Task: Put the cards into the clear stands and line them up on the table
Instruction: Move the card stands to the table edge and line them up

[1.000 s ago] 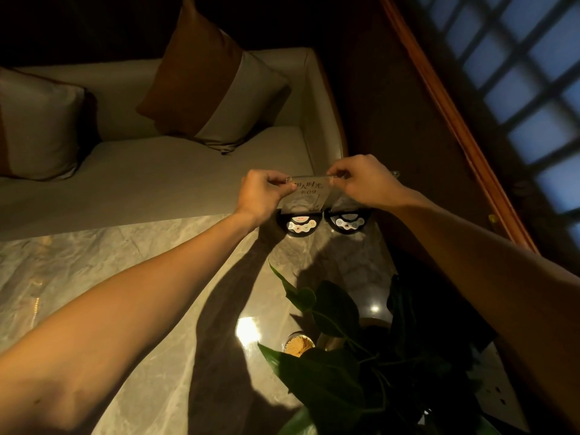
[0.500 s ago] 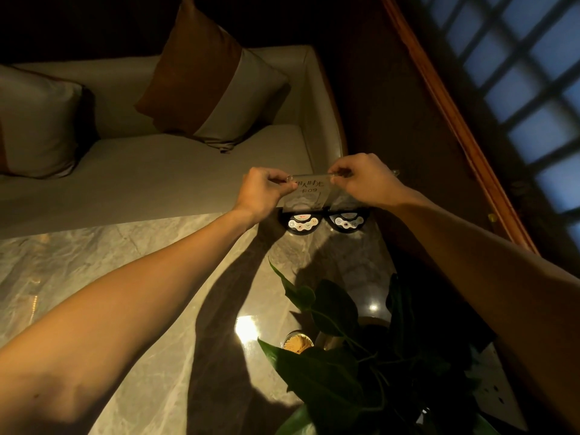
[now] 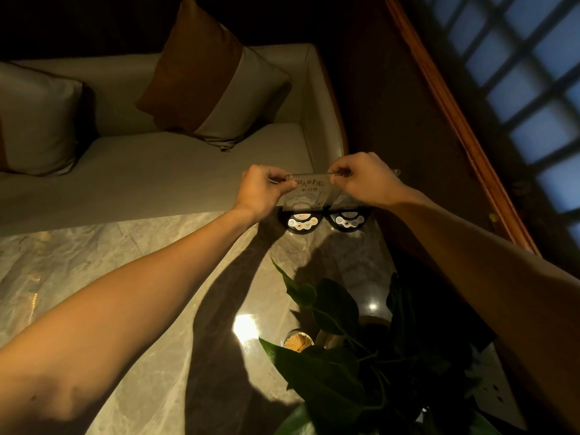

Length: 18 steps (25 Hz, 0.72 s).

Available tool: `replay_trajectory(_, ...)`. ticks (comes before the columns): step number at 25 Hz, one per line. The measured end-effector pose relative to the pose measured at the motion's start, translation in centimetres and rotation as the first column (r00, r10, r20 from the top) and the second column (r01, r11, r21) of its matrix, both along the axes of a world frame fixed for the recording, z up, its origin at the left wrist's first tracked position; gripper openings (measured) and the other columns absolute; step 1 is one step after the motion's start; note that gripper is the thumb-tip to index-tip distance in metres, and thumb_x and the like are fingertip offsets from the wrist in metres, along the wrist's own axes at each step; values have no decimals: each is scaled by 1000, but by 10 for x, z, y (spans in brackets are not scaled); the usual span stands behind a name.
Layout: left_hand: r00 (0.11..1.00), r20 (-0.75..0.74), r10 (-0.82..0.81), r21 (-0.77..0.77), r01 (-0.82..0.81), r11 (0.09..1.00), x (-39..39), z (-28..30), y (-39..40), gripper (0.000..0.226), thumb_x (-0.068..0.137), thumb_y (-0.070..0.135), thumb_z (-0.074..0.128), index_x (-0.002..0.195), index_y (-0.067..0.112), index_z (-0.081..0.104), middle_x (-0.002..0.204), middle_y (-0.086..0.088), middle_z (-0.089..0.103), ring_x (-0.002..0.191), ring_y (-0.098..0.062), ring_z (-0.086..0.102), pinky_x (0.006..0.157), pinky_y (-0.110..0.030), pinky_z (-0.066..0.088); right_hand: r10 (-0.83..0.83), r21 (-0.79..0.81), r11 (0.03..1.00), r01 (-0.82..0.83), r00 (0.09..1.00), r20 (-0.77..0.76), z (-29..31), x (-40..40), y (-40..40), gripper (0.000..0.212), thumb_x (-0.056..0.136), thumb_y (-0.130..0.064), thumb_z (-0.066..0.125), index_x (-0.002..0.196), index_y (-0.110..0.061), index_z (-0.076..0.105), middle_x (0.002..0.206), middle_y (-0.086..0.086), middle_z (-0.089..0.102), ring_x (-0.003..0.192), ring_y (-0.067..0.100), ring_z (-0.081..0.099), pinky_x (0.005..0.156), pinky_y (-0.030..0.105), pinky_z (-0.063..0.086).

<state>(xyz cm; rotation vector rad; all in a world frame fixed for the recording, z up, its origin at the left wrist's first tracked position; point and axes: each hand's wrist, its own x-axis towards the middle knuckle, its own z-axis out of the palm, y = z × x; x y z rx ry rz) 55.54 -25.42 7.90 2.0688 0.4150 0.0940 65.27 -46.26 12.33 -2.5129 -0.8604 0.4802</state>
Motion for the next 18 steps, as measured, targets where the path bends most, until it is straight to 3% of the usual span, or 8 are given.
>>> replay_trajectory(3,1000,-5,12,-12,-12,1000,0,2,1,17,87,21,77,101,12,78,95,1,75,90,-8,67,68,-5,45,29,-16,999,-29,1000,1,-1,-1,0,25,100,-22,60,123,-15,68,117,3,72,89,8,65,74,22,56)
replay_trajectory(6,1000,-15,-2,3,2,1000,-1,2,0,18,87,21,77,101,11,79,95,1,74,89,-7,65,63,0,43,23,-11,1000,-23,1000,-11,-1,-2,1,25,101,-21,58,123,-15,67,119,5,71,99,15,67,84,32,61)
replay_trajectory(11,1000,-18,-4,-16,4,1000,0,3,-1,18,86,21,78,101,11,79,96,0,75,89,-7,65,64,-4,46,23,-20,1000,-23,1000,17,0,1,0,26,100,-22,59,124,-16,67,119,4,71,104,16,67,90,35,58)
replay_trajectory(16,999,-17,-31,-12,31,999,0,4,-6,19,87,21,77,103,12,79,95,2,76,87,-5,67,74,-15,52,-2,-3,1000,2,1000,-3,-4,1,-7,24,101,-21,59,122,-17,68,118,4,71,95,16,68,78,27,58)
replay_trajectory(18,999,-12,-43,-3,43,999,0,5,-4,18,87,21,76,103,12,79,96,3,76,86,-4,66,73,-13,52,3,-3,1000,-3,1000,1,-4,1,-7,24,101,-22,59,122,-17,68,117,4,71,94,17,69,80,32,60)
